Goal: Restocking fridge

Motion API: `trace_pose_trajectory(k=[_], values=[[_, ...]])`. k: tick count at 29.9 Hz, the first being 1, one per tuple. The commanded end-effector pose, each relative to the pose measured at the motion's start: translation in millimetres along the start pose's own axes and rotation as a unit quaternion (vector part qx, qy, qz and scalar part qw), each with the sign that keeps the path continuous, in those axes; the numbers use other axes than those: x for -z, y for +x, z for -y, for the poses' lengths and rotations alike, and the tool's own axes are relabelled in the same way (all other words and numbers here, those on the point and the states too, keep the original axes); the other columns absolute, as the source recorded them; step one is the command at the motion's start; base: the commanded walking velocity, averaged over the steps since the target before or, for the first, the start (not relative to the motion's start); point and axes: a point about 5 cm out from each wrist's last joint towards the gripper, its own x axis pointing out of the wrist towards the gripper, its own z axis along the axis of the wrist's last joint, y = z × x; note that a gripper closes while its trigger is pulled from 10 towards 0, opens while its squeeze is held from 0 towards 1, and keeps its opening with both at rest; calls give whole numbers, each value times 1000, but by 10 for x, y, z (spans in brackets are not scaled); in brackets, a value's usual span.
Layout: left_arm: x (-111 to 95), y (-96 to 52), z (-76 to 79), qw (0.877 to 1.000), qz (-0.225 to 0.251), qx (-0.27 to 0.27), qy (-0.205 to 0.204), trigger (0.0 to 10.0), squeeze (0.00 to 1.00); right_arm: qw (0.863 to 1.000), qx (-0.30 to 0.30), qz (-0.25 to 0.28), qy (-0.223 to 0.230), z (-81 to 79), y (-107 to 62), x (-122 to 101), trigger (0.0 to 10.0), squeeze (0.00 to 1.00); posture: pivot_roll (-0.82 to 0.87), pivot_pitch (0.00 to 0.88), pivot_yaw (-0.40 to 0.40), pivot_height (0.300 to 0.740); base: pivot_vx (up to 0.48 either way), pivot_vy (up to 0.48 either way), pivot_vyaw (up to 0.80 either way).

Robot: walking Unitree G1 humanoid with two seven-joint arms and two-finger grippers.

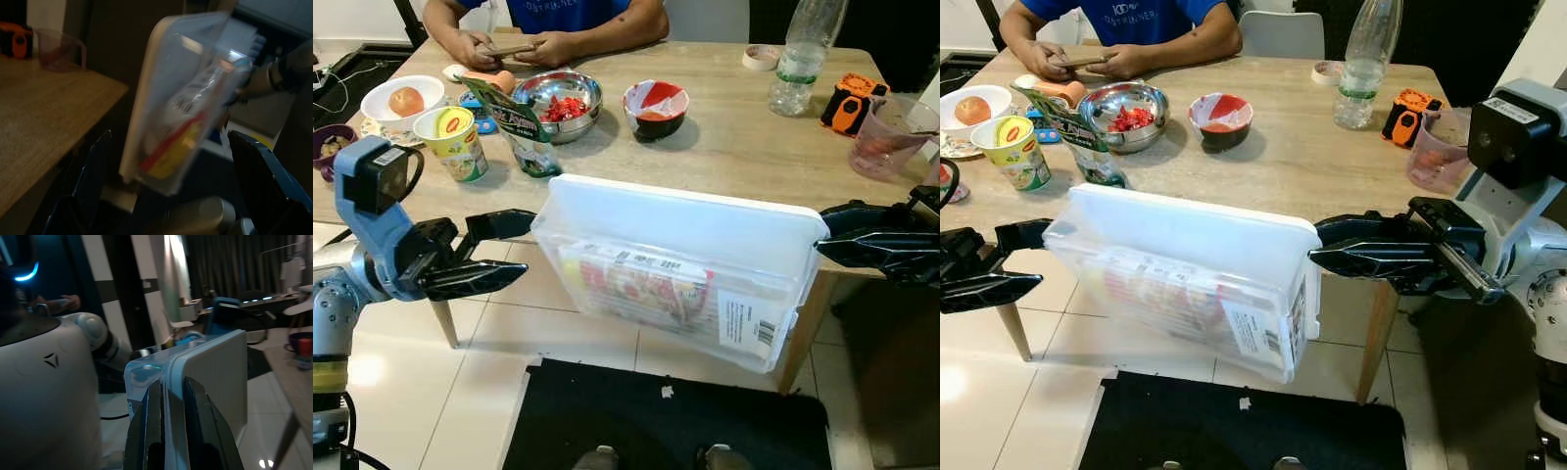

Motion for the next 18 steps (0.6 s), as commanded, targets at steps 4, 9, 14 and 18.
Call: trace_pose_trajectory(k=[4,9,14,18], values=[[-29,28,32,997,-70,4,34,10000,0,999,-37,13,4,-41,118,-40,0,0,-9,131,8,740,0,0,0],[-20,129,75,996,-70,34,42,10000,0,999,-46,21,8,-25,169,-51,0,0,-11,132,4,740,0,0,0],[-24,148,80,996,-67,41,46,10000,0,998,-48,24,10,-23,187,-56,0,0,-11,131,3,740,0,0,0],[-54,198,102,996,-48,60,53,10000,0,999,-45,26,12,-9,209,-56,0,0,-14,131,0,740,0,0,0]])
